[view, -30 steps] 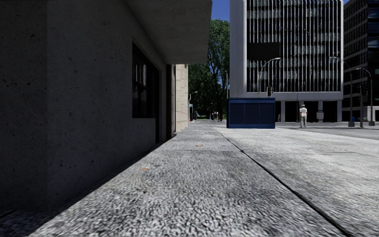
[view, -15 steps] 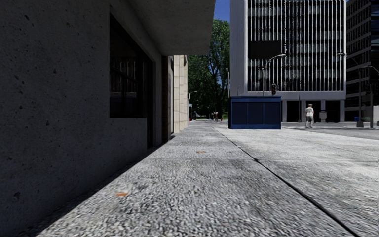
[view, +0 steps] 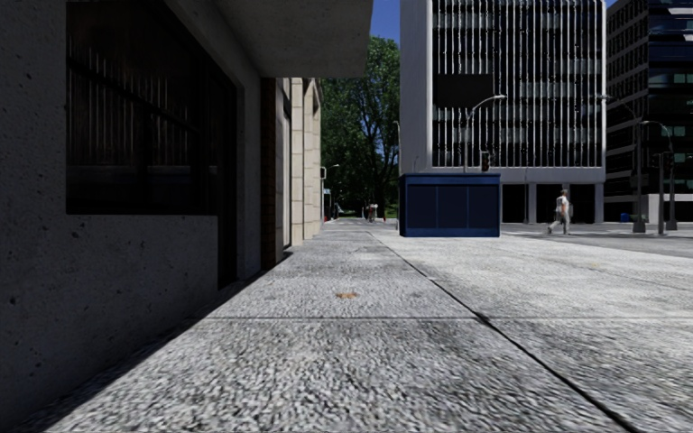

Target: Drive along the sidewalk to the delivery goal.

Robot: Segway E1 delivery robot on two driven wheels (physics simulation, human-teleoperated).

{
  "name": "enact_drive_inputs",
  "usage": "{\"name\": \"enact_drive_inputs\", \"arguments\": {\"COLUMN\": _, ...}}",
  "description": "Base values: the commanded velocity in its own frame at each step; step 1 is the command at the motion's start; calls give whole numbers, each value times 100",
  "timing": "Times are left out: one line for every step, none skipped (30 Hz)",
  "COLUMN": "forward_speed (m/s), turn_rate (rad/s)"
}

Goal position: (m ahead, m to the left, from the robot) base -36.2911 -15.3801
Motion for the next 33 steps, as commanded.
{"name": "enact_drive_inputs", "arguments": {"forward_speed": 200, "turn_rate": 0}}
{"name": "enact_drive_inputs", "arguments": {"forward_speed": 200, "turn_rate": 0}}
{"name": "enact_drive_inputs", "arguments": {"forward_speed": 200, "turn_rate": 0}}
{"name": "enact_drive_inputs", "arguments": {"forward_speed": 200, "turn_rate": 0}}
{"name": "enact_drive_inputs", "arguments": {"forward_speed": 200, "turn_rate": 0}}
{"name": "enact_drive_inputs", "arguments": {"forward_speed": 200, "turn_rate": 0}}
{"name": "enact_drive_inputs", "arguments": {"forward_speed": 200, "turn_rate": 0}}
{"name": "enact_drive_inputs", "arguments": {"forward_speed": 200, "turn_rate": 0}}
{"name": "enact_drive_inputs", "arguments": {"forward_speed": 200, "turn_rate": 0}}
{"name": "enact_drive_inputs", "arguments": {"forward_speed": 200, "turn_rate": 0}}
{"name": "enact_drive_inputs", "arguments": {"forward_speed": 200, "turn_rate": 0}}
{"name": "enact_drive_inputs", "arguments": {"forward_speed": 200, "turn_rate": 0}}
{"name": "enact_drive_inputs", "arguments": {"forward_speed": 200, "turn_rate": 0}}
{"name": "enact_drive_inputs", "arguments": {"forward_speed": 200, "turn_rate": 0}}
{"name": "enact_drive_inputs", "arguments": {"forward_speed": 200, "turn_rate": 0}}
{"name": "enact_drive_inputs", "arguments": {"forward_speed": 200, "turn_rate": 0}}
{"name": "enact_drive_inputs", "arguments": {"forward_speed": 200, "turn_rate": 0}}
{"name": "enact_drive_inputs", "arguments": {"forward_speed": 200, "turn_rate": 0}}
{"name": "enact_drive_inputs", "arguments": {"forward_speed": 200, "turn_rate": 0}}
{"name": "enact_drive_inputs", "arguments": {"forward_speed": 200, "turn_rate": 0}}
{"name": "enact_drive_inputs", "arguments": {"forward_speed": 200, "turn_rate": 0}}
{"name": "enact_drive_inputs", "arguments": {"forward_speed": 200, "turn_rate": 0}}
{"name": "enact_drive_inputs", "arguments": {"forward_speed": 200, "turn_rate": 0}}
{"name": "enact_drive_inputs", "arguments": {"forward_speed": 200, "turn_rate": 0}}
{"name": "enact_drive_inputs", "arguments": {"forward_speed": 200, "turn_rate": 0}}
{"name": "enact_drive_inputs", "arguments": {"forward_speed": 200, "turn_rate": 0}}
{"name": "enact_drive_inputs", "arguments": {"forward_speed": 200, "turn_rate": 0}}
{"name": "enact_drive_inputs", "arguments": {"forward_speed": 200, "turn_rate": 0}}
{"name": "enact_drive_inputs", "arguments": {"forward_speed": 200, "turn_rate": 0}}
{"name": "enact_drive_inputs", "arguments": {"forward_speed": 200, "turn_rate": 0}}
{"name": "enact_drive_inputs", "arguments": {"forward_speed": 200, "turn_rate": 0}}
{"name": "enact_drive_inputs", "arguments": {"forward_speed": 200, "turn_rate": 0}}
{"name": "enact_drive_inputs", "arguments": {"forward_speed": 200, "turn_rate": 0}}
